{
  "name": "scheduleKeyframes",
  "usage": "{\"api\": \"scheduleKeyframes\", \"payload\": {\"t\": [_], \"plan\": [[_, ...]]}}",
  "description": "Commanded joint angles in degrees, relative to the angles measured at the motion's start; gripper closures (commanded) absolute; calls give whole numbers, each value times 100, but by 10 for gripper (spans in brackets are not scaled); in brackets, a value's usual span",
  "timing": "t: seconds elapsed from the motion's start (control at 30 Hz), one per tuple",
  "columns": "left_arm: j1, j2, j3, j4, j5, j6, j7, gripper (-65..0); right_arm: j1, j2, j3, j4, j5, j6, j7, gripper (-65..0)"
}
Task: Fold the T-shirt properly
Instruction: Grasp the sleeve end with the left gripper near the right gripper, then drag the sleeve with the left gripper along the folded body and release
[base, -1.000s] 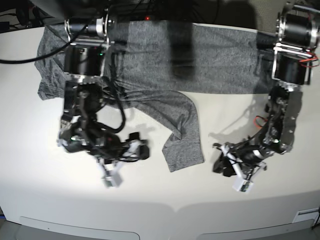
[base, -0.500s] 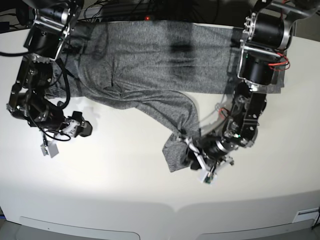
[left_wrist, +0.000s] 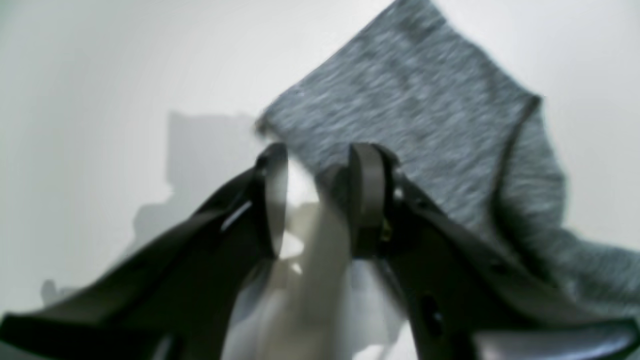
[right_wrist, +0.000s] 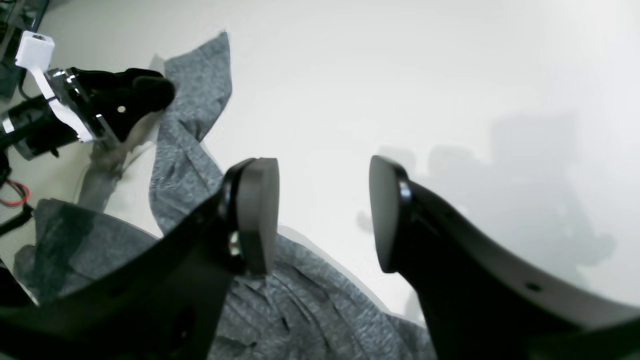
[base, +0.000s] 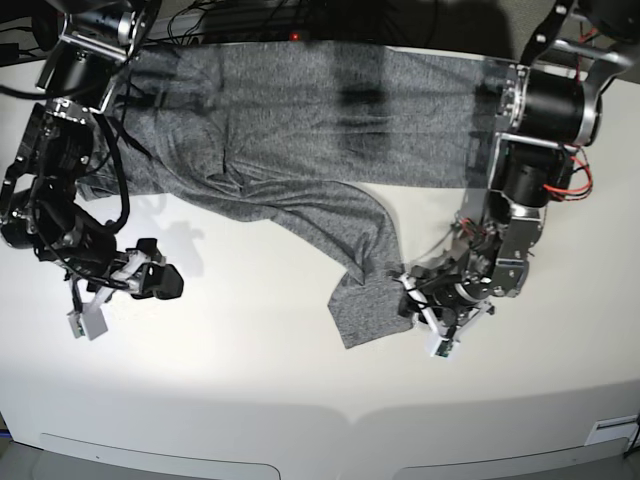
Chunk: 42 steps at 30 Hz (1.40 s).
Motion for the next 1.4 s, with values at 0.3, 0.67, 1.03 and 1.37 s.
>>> {"api": "scheduleKeyframes", "payload": {"t": [0.3, 0.67, 1.03, 1.37], "plan": [[533, -1200, 0, 109, -809, 142, 1139, -200, 131, 79, 13, 162, 92, 47, 98, -295], [660, -855, 0, 2990, -1873, 55, 1366, -200, 129, 76, 13, 162, 90, 47, 109, -295], [444, 389, 0, 2212, -857, 35, 831, -200, 129, 63, 13, 162, 92, 47, -42, -295], [-96, 874, 0, 44, 245, 155, 413, -200, 129, 66, 13, 162, 92, 47, -85, -295]]}}
